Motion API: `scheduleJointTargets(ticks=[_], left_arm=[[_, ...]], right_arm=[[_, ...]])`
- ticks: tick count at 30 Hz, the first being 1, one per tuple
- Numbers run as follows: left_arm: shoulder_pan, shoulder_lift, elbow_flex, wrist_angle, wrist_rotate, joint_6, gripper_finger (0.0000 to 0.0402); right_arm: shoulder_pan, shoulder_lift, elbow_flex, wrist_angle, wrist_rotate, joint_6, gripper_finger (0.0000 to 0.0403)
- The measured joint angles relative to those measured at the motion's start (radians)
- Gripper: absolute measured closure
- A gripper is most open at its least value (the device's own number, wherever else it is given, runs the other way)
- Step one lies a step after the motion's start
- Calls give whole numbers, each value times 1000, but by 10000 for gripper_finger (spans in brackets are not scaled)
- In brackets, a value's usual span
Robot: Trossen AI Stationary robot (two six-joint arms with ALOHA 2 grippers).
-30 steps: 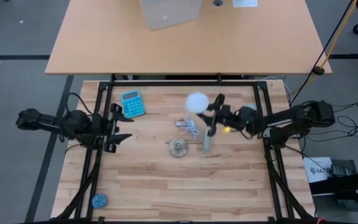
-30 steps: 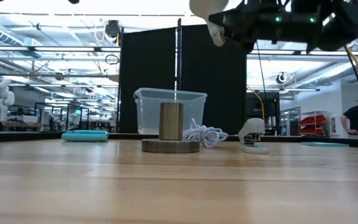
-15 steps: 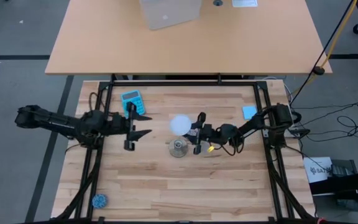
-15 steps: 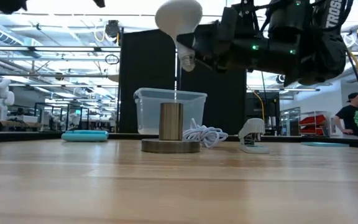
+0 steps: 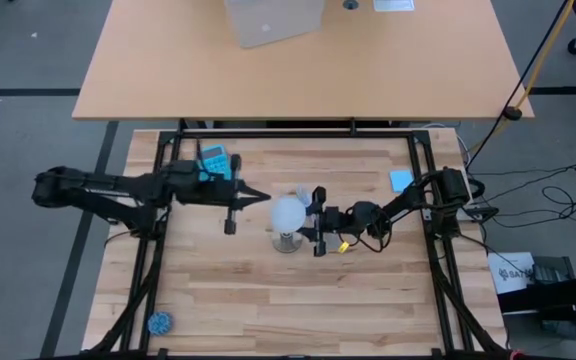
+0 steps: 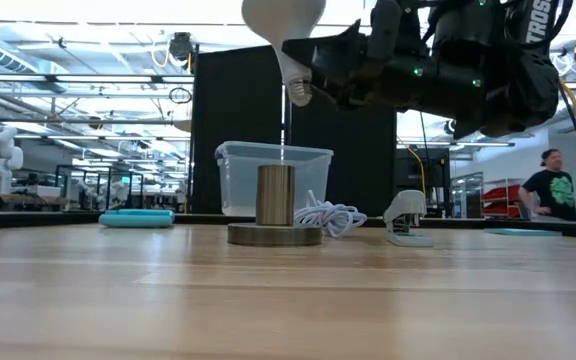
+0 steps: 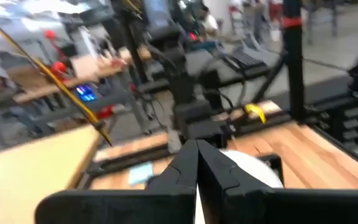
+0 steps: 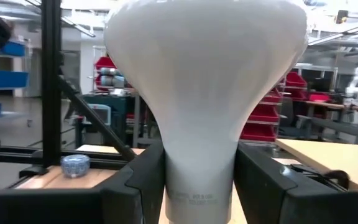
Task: Screw lightbulb
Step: Insert the light bulb into the lamp
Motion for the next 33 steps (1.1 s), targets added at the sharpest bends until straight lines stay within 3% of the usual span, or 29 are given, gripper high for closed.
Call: scheduleJointTargets(ticks=[8,15,33], left_arm=[[11,79,46,-69,92,60,401],[7,91,46,-122,102,79,401],[-6,158,46,-167,64,132,401]], right_arm=[[15,22,0,2,-20,6,246],[18,79,0,0,6,2,246],[16,78,29,-4,35,-47,246]])
